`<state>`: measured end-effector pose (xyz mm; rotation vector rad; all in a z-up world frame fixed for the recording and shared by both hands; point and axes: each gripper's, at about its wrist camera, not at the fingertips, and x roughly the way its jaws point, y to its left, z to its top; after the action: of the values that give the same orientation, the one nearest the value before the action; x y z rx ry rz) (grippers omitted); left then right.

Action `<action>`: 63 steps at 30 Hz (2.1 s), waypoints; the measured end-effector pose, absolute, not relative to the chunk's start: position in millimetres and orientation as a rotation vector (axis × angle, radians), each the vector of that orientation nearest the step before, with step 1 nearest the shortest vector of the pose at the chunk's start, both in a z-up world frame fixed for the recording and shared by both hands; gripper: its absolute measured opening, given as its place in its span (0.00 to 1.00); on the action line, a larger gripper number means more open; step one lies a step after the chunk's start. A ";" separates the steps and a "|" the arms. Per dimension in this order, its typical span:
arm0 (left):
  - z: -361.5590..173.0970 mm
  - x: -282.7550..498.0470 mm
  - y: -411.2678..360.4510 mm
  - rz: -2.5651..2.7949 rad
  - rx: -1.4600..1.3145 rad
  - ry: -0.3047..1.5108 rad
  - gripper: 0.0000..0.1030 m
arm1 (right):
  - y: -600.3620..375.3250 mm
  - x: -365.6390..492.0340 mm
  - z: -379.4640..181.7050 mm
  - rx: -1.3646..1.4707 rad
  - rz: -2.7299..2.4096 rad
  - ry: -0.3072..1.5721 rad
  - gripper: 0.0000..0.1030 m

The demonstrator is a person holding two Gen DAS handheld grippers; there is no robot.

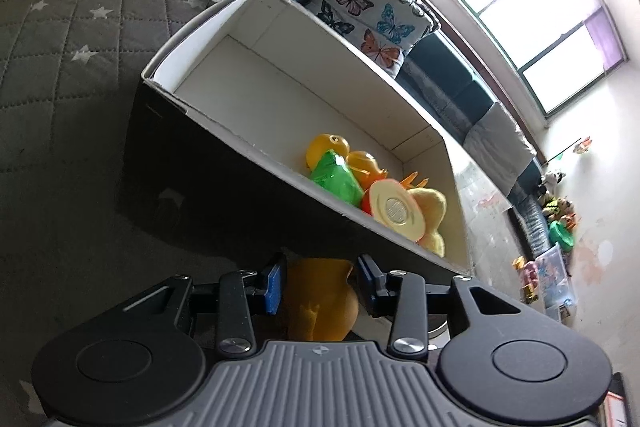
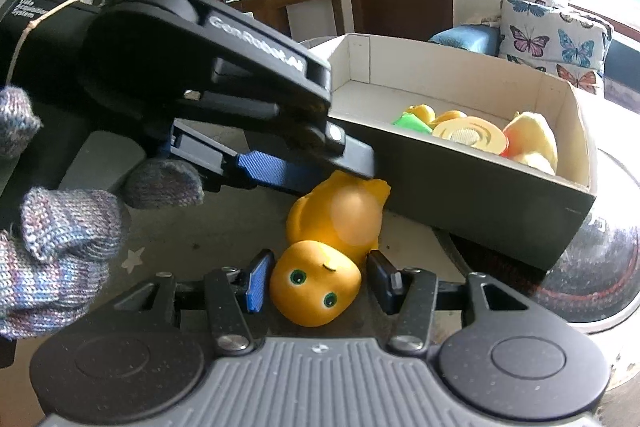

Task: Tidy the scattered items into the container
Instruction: 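Close the right gripper on the orange rubber duck's body, then lift the orange duck over the box rim, lower it inside, open gripper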

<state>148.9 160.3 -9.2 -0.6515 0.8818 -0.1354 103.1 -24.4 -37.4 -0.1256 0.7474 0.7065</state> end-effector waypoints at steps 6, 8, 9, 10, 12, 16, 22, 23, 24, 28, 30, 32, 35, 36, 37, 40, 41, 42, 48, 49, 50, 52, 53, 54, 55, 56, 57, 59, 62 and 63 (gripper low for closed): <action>-9.7 151.2 158.5 -0.133 -0.636 0.895 0.42 | -22.1 105.0 -38.2 -0.135 0.703 0.747 0.50; -11.5 152.0 157.2 -0.132 -0.632 0.907 0.45 | -20.9 105.6 -37.5 -0.137 0.702 0.749 0.50; -13.0 152.7 156.7 -0.132 -0.635 0.917 0.46 | -21.5 103.7 -36.6 -0.136 0.702 0.750 0.50; -14.5 152.9 156.7 -0.129 -0.646 0.921 0.46 | -22.1 101.5 -35.6 -0.135 0.702 0.750 0.50; -14.9 151.6 157.4 -0.124 -0.660 0.921 0.46 | -22.3 102.2 -35.8 -0.132 0.699 0.750 0.49; -13.0 145.0 157.2 -0.125 -0.666 0.924 0.45 | -22.3 96.3 -35.2 -0.154 0.705 0.743 0.49; 7.6 126.0 157.7 -0.125 -0.671 0.875 0.45 | -22.5 83.9 -23.1 -0.192 0.727 0.689 0.49; 13.9 123.3 157.7 -0.127 -0.668 0.860 0.45 | -22.1 80.8 -17.5 -0.203 0.732 0.668 0.49; 20.9 121.4 157.8 -0.130 -0.666 0.842 0.45 | -22.0 78.2 -11.6 -0.211 0.735 0.647 0.49; 48.6 121.6 159.3 -0.142 -0.662 0.764 0.45 | -20.6 78.9 13.7 -0.230 0.738 0.564 0.49; 59.3 128.6 161.4 -0.149 -0.667 0.736 0.45 | -18.3 84.5 25.1 -0.244 0.736 0.527 0.49; 66.2 140.7 163.6 -0.153 -0.676 0.718 0.45 | -15.3 94.4 33.6 -0.257 0.734 0.499 0.49; 72.1 163.6 167.5 -0.152 -0.693 0.702 0.44 | -8.7 115.1 41.3 -0.273 0.729 0.479 0.48; 72.2 171.8 169.1 -0.149 -0.700 0.701 0.44 | -6.7 122.6 42.2 -0.277 0.729 0.478 0.49; 70.4 179.5 170.9 -0.145 -0.709 0.705 0.44 | -5.0 128.5 42.7 -0.281 0.730 0.477 0.49; 64.6 202.0 176.3 -0.132 -0.737 0.715 0.44 | 2.6 151.9 41.0 -0.297 0.737 0.487 0.48; 61.3 207.9 178.4 -0.126 -0.746 0.721 0.44 | 5.1 159.9 39.5 -0.301 0.744 0.497 0.48; 57.4 214.6 180.6 -0.120 -0.756 0.726 0.44 | 7.9 167.0 37.6 -0.309 0.750 0.506 0.48; 28.8 236.9 198.2 -0.078 -0.830 0.767 0.44 | 20.8 200.5 21.6 -0.336 0.792 0.575 0.48; 23.6 239.7 200.4 -0.071 -0.840 0.775 0.44 | 22.4 204.1 18.1 -0.334 0.797 0.587 0.48; 18.9 241.6 202.4 -0.064 -0.846 0.784 0.41 | 23.9 207.7 14.6 -0.332 0.801 0.599 0.48; 9.1 244.1 205.5 -0.048 -0.855 0.804 0.39 | 25.8 211.2 8.0 -0.332 0.801 0.612 0.48; 4.9 245.1 206.8 -0.040 -0.858 0.812 0.39 | 26.4 212.3 5.8 -0.325 0.807 0.622 0.48; 1.1 245.9 207.9 -0.033 -0.860 0.820 0.39 | 27.0 213.5 3.7 -0.318 0.814 0.633 0.48; -1.8 246.3 208.5 -0.027 -0.860 0.830 0.39 | 27.0 213.2 2.0 -0.317 0.813 0.635 0.48; -3.9 246.4 209.0 -0.024 -0.857 0.836 0.39 | 27.0 212.8 0.4 -0.317 0.810 0.636 0.48; -4.8 245.7 209.1 -0.026 -0.851 0.835 0.39 | 27.0 212.4 -1.2 -0.317 0.808 0.636 0.48; -4.8 243.8 209.1 -0.031 -0.845 0.831 0.39 | 26.0 211.4 -3.1 -0.309 0.801 0.637 0.48; 1.6 239.6 205.3 -0.031 -0.812 0.822 0.39 | 20.2 208.2 -0.7 -0.285 0.789 0.627 0.48; 3.9 238.4 203.8 -0.030 -0.797 0.819 0.39 | 17.9 205.4 1.2 -0.282 0.782 0.619 0.48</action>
<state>238.4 203.8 3.9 -0.7971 0.8192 -0.0300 205.4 17.9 1.2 -0.2822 0.6186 0.7825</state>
